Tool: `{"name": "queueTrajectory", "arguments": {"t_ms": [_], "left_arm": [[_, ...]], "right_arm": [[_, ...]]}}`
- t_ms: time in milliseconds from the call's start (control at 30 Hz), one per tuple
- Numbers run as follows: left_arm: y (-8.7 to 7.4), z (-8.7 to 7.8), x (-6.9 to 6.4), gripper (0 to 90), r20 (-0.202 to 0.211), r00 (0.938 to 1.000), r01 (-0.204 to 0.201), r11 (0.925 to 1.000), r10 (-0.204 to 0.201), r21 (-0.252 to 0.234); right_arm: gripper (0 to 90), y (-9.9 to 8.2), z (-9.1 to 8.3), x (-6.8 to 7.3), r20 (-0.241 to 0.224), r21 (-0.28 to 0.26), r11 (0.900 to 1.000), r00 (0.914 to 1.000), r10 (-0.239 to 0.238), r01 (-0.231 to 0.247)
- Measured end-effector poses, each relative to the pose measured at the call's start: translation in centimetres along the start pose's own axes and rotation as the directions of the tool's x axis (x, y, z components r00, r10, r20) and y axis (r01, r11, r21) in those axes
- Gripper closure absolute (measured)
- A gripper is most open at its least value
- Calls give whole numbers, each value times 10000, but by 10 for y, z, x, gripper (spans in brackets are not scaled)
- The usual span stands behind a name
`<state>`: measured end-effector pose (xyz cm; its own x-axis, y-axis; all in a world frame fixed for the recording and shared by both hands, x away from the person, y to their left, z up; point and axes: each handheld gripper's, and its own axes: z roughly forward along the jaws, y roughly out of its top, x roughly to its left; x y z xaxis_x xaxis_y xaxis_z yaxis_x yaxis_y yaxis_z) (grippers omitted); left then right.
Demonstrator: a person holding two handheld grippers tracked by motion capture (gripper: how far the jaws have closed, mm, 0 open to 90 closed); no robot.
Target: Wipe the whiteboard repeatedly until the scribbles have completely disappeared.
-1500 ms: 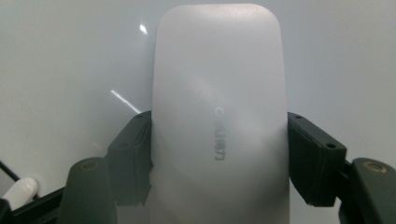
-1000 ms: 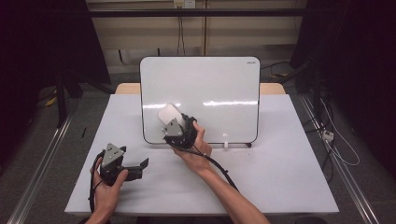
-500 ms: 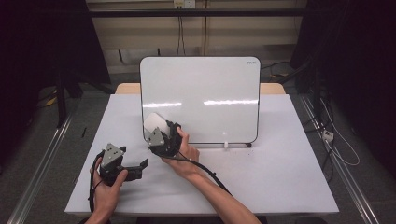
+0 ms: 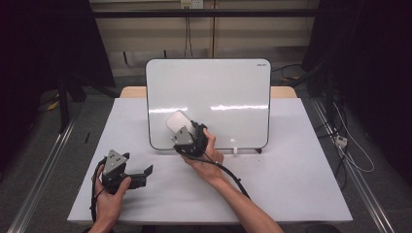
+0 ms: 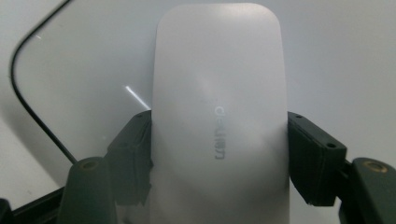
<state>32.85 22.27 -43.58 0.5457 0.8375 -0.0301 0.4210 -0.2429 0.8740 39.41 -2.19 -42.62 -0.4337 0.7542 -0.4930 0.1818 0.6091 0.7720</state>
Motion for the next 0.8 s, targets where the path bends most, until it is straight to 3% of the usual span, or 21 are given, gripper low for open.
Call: {"name": "queueTrajectory", "arguments": {"t_ms": [367,633,800], "left_arm": [[0,0,0,44,-51,10000,45,10000,-45,26],[-2,-4,1,44,-83,10000,55,10000,-55,18],[-4,-6,3,44,-168,9997,153,9999,-153,39]], "right_arm": [[317,-31,-18,-45,335,349,9967,9968,724,-736],[317,-51,-29,-63,256,630,9940,9958,883,-898],[318,-54,-32,-72,-73,692,9849,9872,1594,-1586]]}}
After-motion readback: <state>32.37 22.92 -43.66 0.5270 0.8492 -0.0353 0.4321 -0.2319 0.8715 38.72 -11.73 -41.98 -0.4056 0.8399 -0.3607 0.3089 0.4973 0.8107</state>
